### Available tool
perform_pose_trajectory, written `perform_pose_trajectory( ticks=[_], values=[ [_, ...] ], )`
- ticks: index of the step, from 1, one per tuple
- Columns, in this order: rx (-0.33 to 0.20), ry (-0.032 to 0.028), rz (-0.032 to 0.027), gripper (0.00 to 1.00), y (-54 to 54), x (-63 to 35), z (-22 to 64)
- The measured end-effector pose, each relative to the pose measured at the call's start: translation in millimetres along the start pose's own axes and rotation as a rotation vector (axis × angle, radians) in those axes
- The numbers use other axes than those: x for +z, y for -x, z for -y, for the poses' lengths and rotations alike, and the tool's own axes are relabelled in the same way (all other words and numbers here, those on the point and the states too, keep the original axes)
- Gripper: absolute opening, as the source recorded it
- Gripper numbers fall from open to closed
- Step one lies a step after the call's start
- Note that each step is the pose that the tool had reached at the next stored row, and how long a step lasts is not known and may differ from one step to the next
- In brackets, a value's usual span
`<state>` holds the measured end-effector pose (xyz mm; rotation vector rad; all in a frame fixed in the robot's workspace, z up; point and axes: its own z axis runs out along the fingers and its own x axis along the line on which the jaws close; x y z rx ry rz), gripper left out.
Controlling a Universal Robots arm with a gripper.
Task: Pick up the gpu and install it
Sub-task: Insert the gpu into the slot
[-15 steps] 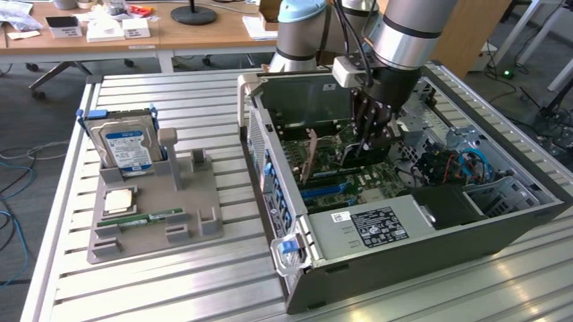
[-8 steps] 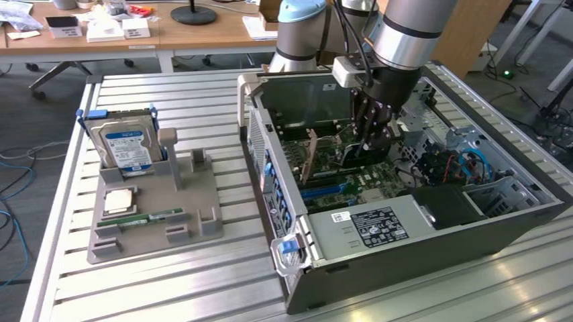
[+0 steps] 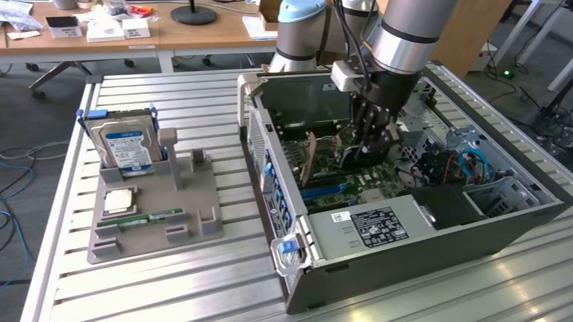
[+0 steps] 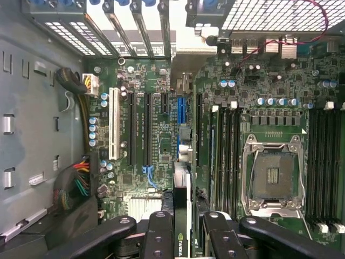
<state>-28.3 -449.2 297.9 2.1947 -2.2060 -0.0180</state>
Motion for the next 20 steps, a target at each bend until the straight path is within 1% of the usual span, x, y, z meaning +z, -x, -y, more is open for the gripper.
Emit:
perform_pose_trajectory(
  ticks=[6, 11, 20],
  values=[
    [0.000, 0.0000, -0.0003, 0.26, 0.0, 0.9, 0.0],
    [0.000, -0.0002, -0.0002, 0.26, 0.0, 1.2, -2.6],
    [0.000, -0.0019, -0.0001, 0.26, 0.1, 9.7, -5.5]
  ],
)
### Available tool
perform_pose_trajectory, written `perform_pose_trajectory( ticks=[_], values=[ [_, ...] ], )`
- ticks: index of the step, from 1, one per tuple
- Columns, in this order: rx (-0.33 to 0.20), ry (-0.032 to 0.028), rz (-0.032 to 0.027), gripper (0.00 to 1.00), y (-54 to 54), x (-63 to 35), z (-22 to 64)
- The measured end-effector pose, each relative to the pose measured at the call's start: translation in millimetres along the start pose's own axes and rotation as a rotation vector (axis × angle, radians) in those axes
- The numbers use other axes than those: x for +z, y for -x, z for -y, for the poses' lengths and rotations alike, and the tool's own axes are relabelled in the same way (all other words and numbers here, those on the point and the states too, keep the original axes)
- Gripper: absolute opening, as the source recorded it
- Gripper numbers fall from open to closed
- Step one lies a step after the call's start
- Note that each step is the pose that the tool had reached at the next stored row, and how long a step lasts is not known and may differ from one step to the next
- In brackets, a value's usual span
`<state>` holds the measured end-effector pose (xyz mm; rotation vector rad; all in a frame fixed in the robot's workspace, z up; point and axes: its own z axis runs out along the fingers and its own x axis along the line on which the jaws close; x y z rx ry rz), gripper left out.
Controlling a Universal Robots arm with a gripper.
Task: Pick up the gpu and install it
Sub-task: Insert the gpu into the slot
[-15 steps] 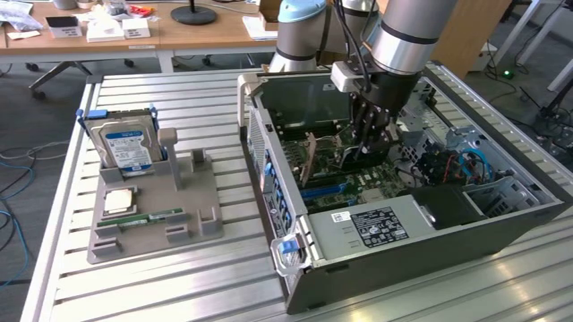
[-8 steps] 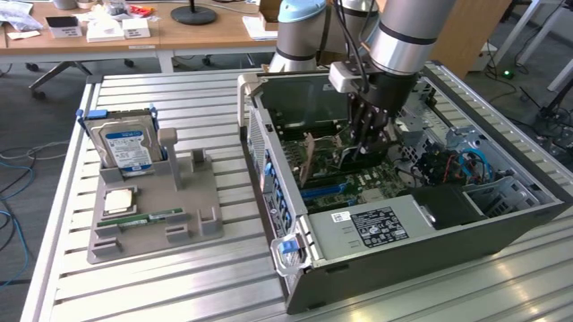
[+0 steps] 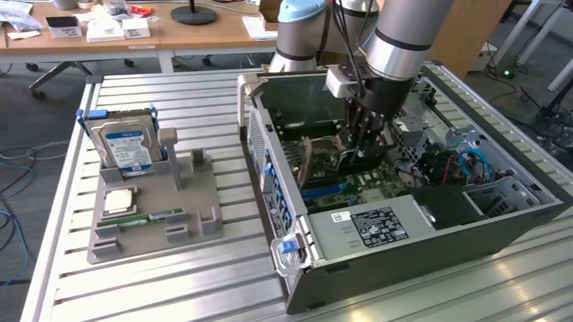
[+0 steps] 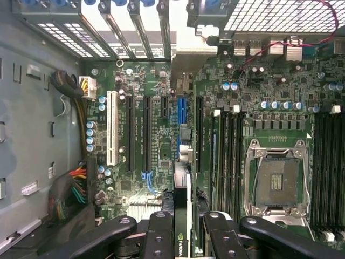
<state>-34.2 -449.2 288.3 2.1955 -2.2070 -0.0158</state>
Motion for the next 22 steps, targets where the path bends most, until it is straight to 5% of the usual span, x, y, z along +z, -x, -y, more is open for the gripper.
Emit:
perform_pose_trajectory(
  ticks=[22],
  values=[
    [0.000, -0.0002, -0.0015, 0.26, 0.1, 7.0, -6.8]
  ],
)
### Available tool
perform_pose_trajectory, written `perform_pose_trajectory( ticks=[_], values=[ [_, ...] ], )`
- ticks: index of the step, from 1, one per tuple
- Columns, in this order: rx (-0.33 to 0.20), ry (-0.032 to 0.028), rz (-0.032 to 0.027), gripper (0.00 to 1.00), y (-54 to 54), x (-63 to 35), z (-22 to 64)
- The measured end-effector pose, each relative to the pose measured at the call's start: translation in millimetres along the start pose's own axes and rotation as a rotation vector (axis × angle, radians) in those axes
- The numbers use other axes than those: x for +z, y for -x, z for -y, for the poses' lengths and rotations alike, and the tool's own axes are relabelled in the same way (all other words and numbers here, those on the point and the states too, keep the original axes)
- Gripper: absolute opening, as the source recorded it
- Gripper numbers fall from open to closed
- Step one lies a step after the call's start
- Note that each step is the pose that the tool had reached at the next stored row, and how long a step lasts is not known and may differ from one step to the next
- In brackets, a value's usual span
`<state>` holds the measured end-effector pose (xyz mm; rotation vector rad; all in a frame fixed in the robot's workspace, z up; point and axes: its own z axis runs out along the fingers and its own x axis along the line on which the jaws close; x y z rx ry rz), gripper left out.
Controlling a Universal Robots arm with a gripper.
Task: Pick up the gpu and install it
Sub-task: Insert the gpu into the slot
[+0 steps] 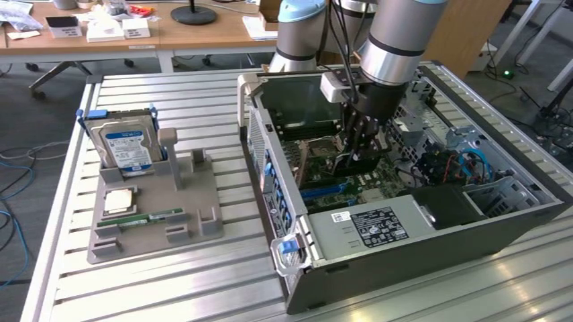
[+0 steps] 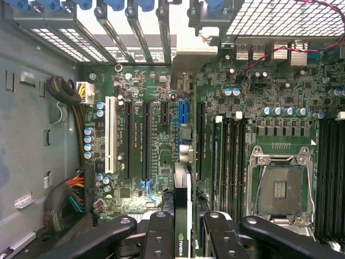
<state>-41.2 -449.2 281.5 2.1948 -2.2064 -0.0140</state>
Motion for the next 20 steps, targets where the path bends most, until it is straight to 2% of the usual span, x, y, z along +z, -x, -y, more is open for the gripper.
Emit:
perform_pose_trajectory(
  ticks=[20],
  values=[
    [0.000, 0.0000, -0.0006, 0.26, 0.0, 1.7, -4.0]
  ],
)
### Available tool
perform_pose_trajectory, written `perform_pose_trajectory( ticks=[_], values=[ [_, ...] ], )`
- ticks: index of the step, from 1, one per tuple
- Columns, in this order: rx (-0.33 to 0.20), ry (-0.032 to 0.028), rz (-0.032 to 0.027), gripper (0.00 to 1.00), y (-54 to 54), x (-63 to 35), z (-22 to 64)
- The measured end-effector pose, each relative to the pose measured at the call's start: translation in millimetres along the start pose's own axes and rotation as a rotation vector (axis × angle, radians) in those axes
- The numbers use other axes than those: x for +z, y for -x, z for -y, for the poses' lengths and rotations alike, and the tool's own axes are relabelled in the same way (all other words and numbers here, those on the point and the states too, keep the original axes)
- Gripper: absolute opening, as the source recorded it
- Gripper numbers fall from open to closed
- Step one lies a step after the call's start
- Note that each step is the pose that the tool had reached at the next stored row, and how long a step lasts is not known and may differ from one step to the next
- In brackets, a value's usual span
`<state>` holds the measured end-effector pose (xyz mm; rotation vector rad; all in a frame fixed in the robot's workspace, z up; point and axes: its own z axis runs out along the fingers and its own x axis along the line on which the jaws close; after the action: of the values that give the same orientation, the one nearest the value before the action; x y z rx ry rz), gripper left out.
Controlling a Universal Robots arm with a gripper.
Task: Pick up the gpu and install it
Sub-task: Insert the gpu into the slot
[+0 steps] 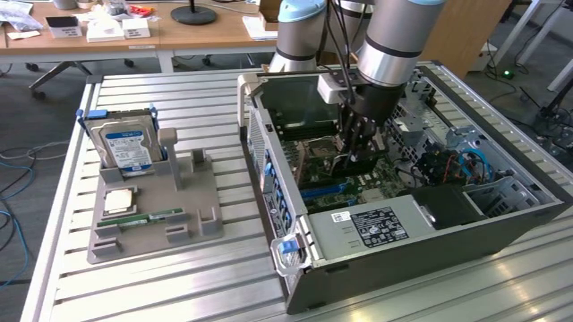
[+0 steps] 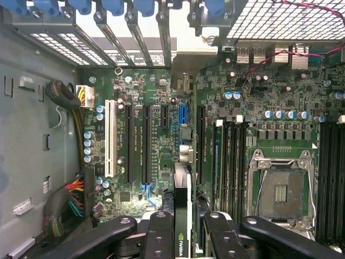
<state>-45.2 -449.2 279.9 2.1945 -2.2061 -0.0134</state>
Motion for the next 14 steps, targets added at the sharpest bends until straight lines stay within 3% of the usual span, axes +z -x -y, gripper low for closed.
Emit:
perform_pose_trajectory(
  ticks=[14],
  values=[
    [0.000, 0.0000, 0.0000, 0.26, 0.0, 0.2, -3.1]
  ],
)
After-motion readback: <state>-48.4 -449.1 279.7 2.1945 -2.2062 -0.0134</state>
